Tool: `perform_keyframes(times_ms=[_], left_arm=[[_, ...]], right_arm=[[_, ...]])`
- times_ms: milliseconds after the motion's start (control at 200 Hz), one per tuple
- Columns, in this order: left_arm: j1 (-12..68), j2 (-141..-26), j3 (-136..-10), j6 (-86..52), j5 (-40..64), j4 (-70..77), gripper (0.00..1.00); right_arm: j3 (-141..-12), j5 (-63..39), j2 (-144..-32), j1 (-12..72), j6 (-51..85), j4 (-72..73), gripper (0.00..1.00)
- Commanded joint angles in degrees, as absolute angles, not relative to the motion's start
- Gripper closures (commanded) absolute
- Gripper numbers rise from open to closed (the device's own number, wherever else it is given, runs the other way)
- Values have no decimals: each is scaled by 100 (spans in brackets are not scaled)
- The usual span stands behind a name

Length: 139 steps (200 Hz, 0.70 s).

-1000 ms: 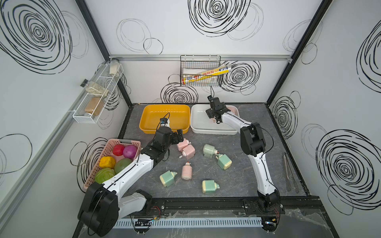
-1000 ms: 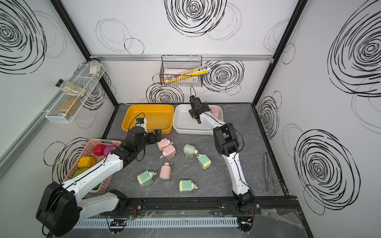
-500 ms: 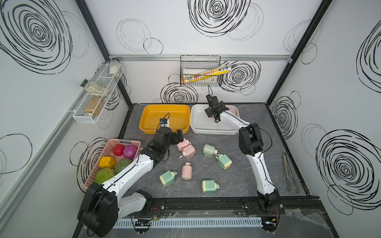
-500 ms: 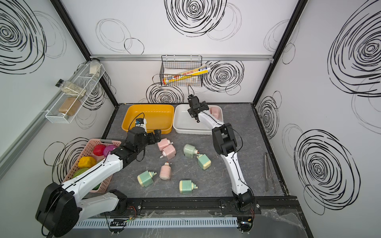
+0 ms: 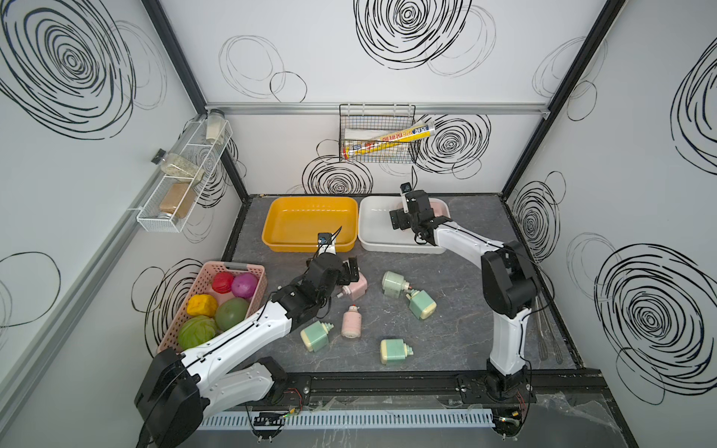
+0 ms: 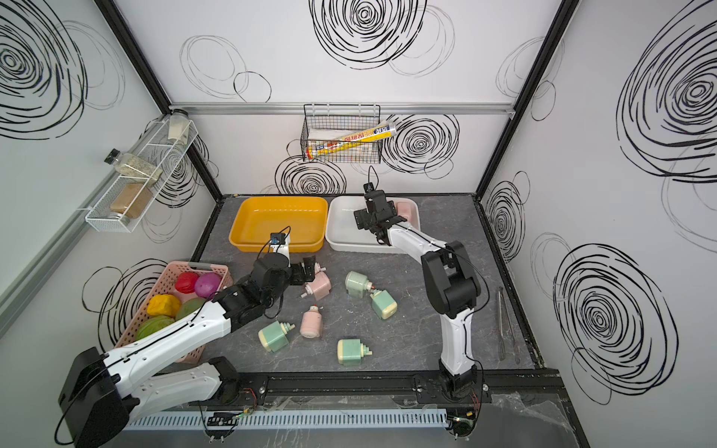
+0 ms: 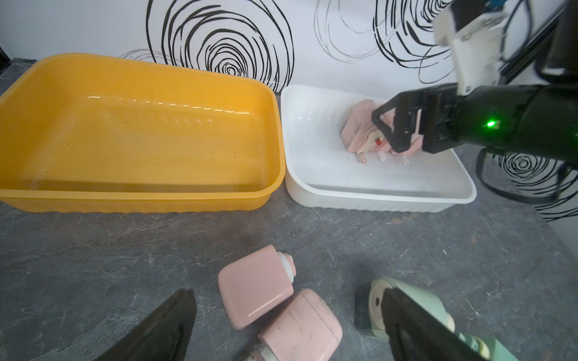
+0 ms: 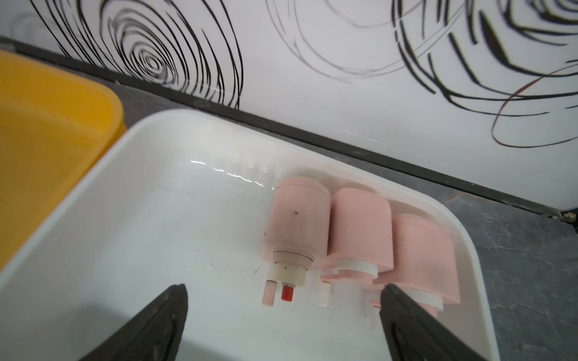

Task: Place the pencil sharpeners by color into the storage box
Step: Place the pencil sharpener in the storage box.

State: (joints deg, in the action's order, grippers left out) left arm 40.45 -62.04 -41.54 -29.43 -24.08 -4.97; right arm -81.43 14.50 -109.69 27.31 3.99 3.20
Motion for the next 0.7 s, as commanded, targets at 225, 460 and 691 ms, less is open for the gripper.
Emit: perform_keyframes(times_ms=[225,460,691], left_arm=[[4809,-5544,-3938,-3436,-3121,-1387,1],[5394,-5415,-3953,-3872,-3395,-2059,1],[5959,-5351,-3956,-4228,-3675,-2511,1]], right_arm=[[-6587,1198,-9366,2745,1338,1265,0],[-5399,788,-8241,2693,1573,1647,0],[-4264,570,-7265,2570,1843,1957,0]])
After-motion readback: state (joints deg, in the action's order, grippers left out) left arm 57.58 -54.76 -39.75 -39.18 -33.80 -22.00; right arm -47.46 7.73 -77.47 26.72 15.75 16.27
